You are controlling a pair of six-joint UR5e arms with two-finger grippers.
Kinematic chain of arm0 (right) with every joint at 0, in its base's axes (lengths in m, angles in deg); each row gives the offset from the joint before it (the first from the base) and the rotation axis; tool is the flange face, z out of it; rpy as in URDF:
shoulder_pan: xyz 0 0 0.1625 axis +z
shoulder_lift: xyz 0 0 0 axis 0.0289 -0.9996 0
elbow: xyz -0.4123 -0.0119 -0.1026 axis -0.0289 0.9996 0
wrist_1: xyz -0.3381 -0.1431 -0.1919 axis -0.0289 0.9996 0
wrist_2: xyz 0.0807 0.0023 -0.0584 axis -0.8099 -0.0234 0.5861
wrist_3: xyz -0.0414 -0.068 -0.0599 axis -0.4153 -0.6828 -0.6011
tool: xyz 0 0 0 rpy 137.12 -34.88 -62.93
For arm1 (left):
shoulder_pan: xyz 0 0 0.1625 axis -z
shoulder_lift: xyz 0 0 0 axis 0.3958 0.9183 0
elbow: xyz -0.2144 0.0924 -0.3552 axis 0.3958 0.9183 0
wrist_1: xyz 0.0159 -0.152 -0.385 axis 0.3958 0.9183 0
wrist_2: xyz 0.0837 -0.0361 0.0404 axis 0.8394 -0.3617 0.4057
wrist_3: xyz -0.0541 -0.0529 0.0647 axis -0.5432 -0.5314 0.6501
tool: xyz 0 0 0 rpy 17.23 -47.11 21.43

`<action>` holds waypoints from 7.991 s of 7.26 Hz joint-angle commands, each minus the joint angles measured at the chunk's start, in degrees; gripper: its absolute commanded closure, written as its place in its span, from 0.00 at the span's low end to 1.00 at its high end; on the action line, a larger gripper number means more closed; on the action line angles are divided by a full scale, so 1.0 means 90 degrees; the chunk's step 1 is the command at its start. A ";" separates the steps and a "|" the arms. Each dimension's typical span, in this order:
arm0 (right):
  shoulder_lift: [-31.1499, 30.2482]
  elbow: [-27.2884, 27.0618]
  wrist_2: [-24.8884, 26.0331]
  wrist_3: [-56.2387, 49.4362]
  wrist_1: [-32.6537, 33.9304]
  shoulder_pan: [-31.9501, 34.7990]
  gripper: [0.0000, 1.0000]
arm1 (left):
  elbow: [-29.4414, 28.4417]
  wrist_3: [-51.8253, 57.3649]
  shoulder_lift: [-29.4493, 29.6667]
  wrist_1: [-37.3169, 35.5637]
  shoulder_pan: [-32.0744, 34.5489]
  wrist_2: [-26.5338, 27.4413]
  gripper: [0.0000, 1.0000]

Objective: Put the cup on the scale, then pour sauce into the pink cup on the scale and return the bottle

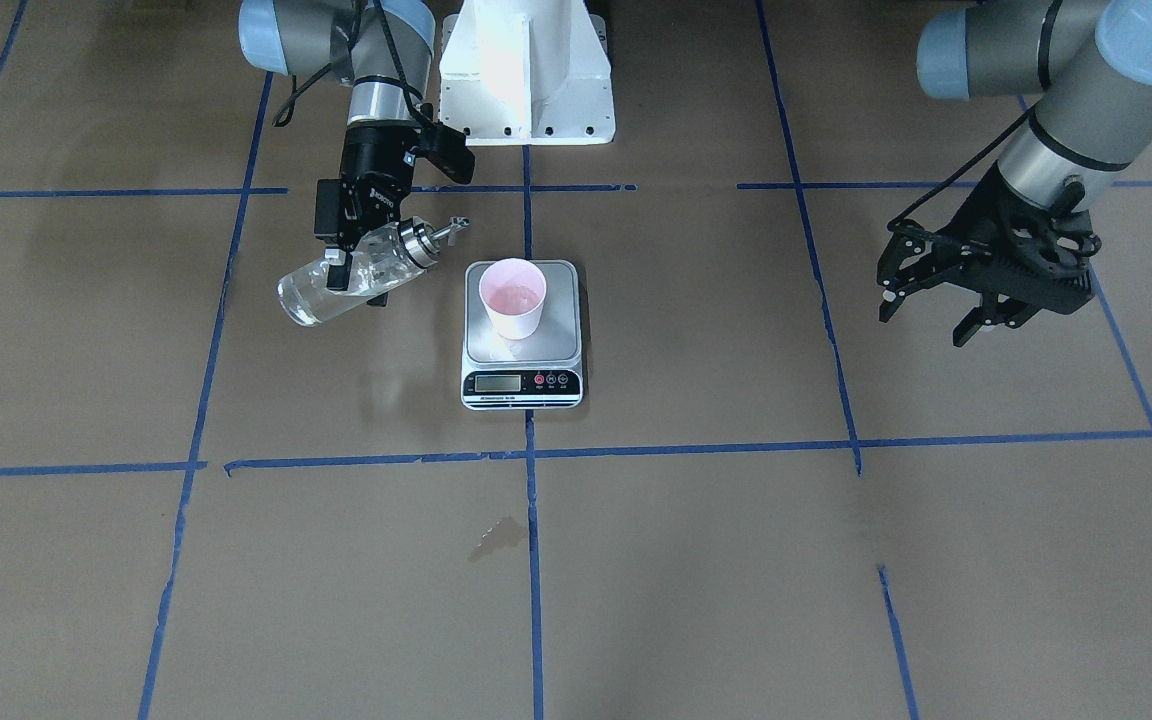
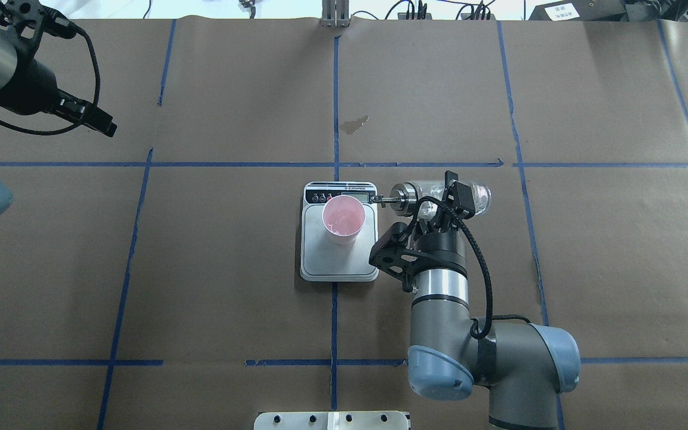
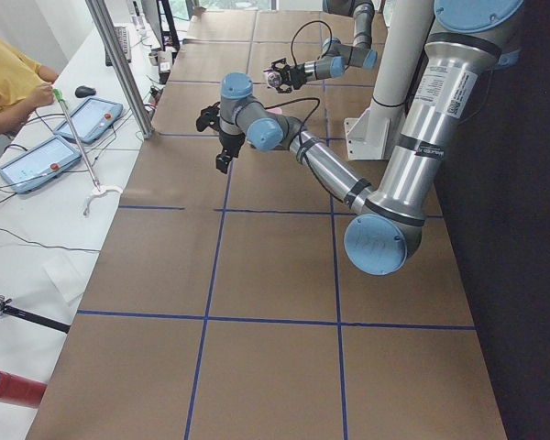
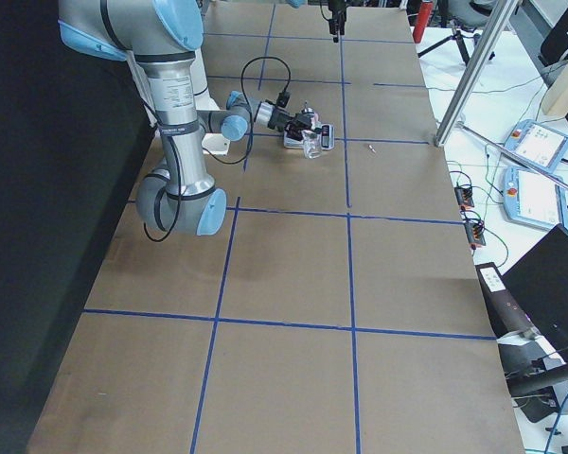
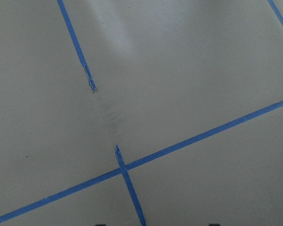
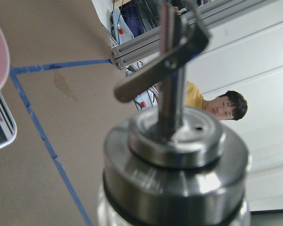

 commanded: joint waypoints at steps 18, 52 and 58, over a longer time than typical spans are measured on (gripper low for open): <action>-0.2540 0.0158 -0.1531 0.4920 -0.4027 0.0539 1.00 | 0.0059 -0.0126 0.0029 0.0000 0.0001 0.0020 0.20; -0.3981 -0.0039 -0.9713 0.0066 -0.4808 0.5900 0.00 | -0.1238 0.2216 -0.0370 0.0009 0.1874 -0.1084 0.20; -0.2901 0.0794 -1.2069 -0.3507 -0.0689 0.8264 0.00 | -0.1816 0.3741 -0.2029 0.0049 0.3078 -0.1074 0.00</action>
